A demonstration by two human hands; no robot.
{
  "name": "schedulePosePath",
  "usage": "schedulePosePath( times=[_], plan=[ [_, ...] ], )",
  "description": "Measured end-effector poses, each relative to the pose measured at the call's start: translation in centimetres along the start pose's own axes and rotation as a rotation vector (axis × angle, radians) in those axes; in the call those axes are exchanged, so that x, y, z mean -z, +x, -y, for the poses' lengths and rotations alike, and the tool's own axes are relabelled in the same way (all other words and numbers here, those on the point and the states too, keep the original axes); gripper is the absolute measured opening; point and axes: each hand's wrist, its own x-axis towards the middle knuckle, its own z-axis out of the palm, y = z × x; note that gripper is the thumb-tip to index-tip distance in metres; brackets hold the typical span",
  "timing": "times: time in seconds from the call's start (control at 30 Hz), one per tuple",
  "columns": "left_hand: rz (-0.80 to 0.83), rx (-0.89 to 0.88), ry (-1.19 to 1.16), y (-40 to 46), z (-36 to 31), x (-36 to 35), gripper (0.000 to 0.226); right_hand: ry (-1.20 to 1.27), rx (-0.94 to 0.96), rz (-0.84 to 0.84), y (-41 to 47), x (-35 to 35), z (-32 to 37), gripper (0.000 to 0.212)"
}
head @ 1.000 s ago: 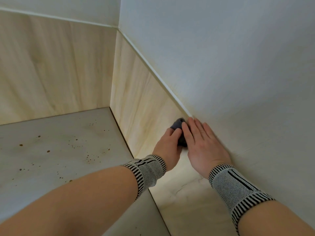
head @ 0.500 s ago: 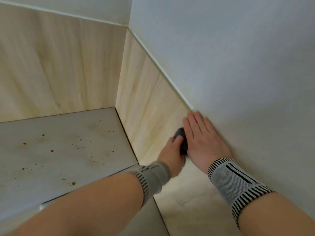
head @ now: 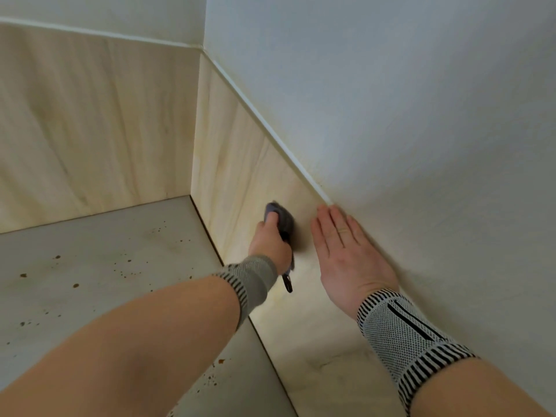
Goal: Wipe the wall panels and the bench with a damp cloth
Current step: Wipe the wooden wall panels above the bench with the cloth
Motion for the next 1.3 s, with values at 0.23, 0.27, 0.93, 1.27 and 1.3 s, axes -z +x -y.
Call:
schedulePosePath(
  times=[0.23,0.27,0.93,1.27,1.3],
  plan=[
    [-0.201,-0.169,-0.155,1.9,-4.1,2.8,0.038,-0.027,0.019,0.018,-0.2,0.4,-0.1,0.060],
    [-0.204,-0.066,-0.214,3.4,-4.7,3.5,0.044,-0.026,0.019,0.015,-0.2,0.4,-0.1,0.061],
    [-0.220,-0.071,-0.128,4.0,-3.8,3.8,0.043,-0.036,0.031,-0.017,-0.2,0.4,0.0,0.061],
    [0.097,-0.475,0.097,-4.7,1.7,-2.4,0.037,-0.150,0.028,0.181,-0.5,2.1,0.0,0.066],
    [0.086,-0.458,0.092,-4.3,1.5,-2.2,0.033,-0.138,0.042,0.152,-0.4,1.6,0.1,0.065]
  ],
)
